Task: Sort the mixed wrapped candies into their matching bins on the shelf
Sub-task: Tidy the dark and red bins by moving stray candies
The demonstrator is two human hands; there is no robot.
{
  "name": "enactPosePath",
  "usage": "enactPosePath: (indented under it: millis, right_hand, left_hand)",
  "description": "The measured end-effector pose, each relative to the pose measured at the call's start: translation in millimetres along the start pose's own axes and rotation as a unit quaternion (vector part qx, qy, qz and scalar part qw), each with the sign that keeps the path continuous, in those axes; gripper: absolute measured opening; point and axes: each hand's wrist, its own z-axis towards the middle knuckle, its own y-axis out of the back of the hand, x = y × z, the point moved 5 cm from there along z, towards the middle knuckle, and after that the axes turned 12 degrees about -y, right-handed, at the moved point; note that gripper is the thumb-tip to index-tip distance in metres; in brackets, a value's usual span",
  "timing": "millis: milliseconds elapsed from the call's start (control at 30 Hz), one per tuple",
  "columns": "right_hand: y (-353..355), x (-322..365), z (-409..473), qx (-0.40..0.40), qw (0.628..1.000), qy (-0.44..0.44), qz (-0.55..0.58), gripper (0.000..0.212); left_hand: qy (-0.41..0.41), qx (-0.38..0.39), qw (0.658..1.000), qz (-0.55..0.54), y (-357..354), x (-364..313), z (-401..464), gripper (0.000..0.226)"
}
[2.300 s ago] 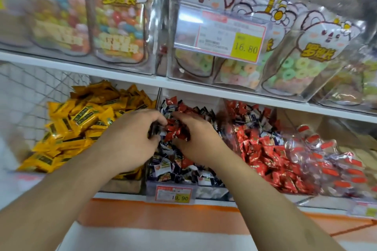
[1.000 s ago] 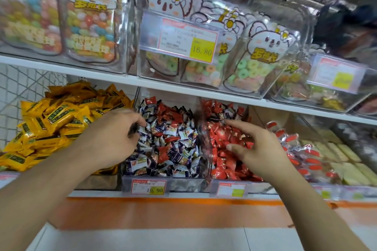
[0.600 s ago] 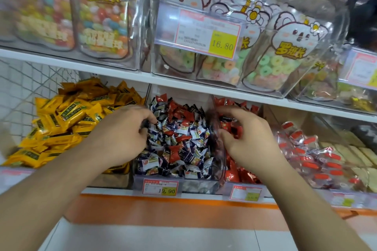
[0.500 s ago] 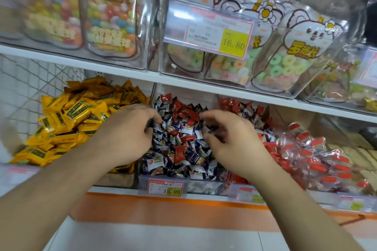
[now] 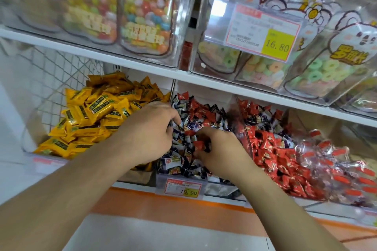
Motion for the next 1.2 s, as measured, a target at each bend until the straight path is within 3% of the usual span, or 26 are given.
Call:
enactPosePath:
  millis: [467, 667, 833, 1200]
  right_hand:
    - [12, -6, -7, -0.034, 0.990, 0.015, 0.134, 0.040]
    - [1, -3, -3, -0.010, 0.997, 0.038, 0.059, 0.042]
    - [-5, -1, 0, 0.033, 0.996, 0.015, 0.082, 0.033]
    - [22, 3, -19, -0.053, 0.987, 0.043, 0.147, 0.017]
  left_hand:
    - [-0.003, -0.002, 1.000, 0.002, 1, -2, -1, 0.028]
    - [-0.004, -0.004, 1.000, 0.003, -1, -2, -1, 0.028]
    - [-0.007, -0.005, 1.000, 0.004, -4, 2, -1, 0.028]
    - [-0.011, -0.010, 1.000, 0.005, -3, 0, 0, 0.029]
